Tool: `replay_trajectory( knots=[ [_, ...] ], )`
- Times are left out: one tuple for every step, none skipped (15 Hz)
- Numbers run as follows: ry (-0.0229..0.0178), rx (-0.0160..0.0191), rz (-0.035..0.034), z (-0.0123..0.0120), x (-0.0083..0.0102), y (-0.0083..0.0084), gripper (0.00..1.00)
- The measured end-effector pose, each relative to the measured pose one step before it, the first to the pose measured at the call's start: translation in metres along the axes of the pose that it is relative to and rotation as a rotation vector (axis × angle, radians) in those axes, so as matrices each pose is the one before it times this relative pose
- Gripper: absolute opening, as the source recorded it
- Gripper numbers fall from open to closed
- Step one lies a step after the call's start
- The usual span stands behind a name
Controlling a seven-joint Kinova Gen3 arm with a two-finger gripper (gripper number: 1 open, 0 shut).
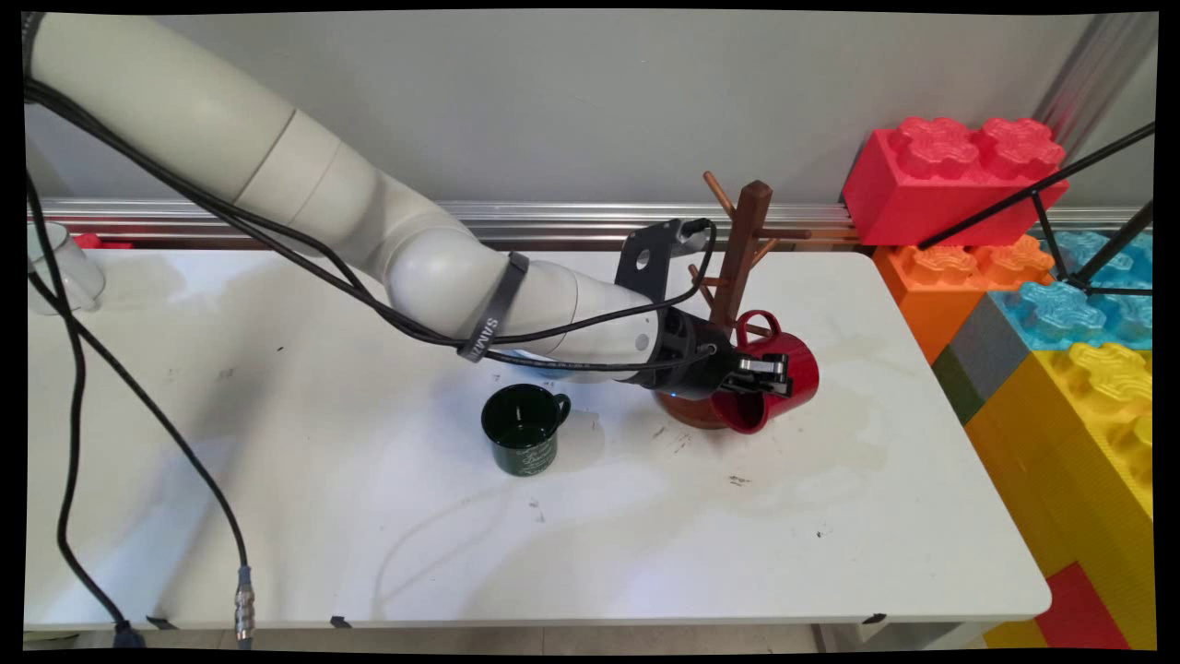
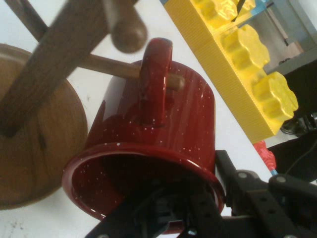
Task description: Place the picked object on the table
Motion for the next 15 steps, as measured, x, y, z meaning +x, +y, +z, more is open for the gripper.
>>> replay_trajectory(
  knots=[
    [-0.00169,-0.00359,-0.00108,-0.00090,-0.00051,0.00073,0.00],
    [-0.00439,-0.00674,-0.00171,-0.00129,-0.00120,0.00158,0.00],
    [-0.00318,-0.00507,-0.00142,-0.00088,-0.00098,0.00125,0.00],
    [-0.00334,-0.00673,-0.00191,-0.00112,-0.00117,0.00173,0.00],
    [-0.00345,-0.00791,-0.00174,-0.00107,-0.00109,0.00209,0.00],
    [-0.00424,-0.01045,-0.00156,-0.00114,-0.00134,0.00290,0.00],
    [-0.00209,-0.00819,-0.00091,-0.00067,-0.00069,0.00227,0.00],
    [-0.00342,-0.01265,-0.00056,-0.00077,-0.00098,0.00360,0.00],
    [-0.00278,-0.01542,-0.00006,-0.00098,-0.00084,0.00445,0.00],
    [-0.00267,-0.01428,0.00073,-0.00118,-0.00081,0.00434,0.00],
    [-0.00257,-0.00991,0.00139,-0.00052,-0.00047,0.00311,0.00],
    [-0.00221,-0.00821,0.00158,-0.00095,-0.00051,0.00257,0.00],
    [-0.00326,-0.00826,0.00274,-0.00141,-0.00082,0.00294,0.00],
    [-0.00353,-0.00412,0.00369,-0.00124,-0.00064,0.00158,0.00],
    [-0.00582,-0.00488,0.00611,-0.00197,-0.00103,0.00201,0.00]
  ],
)
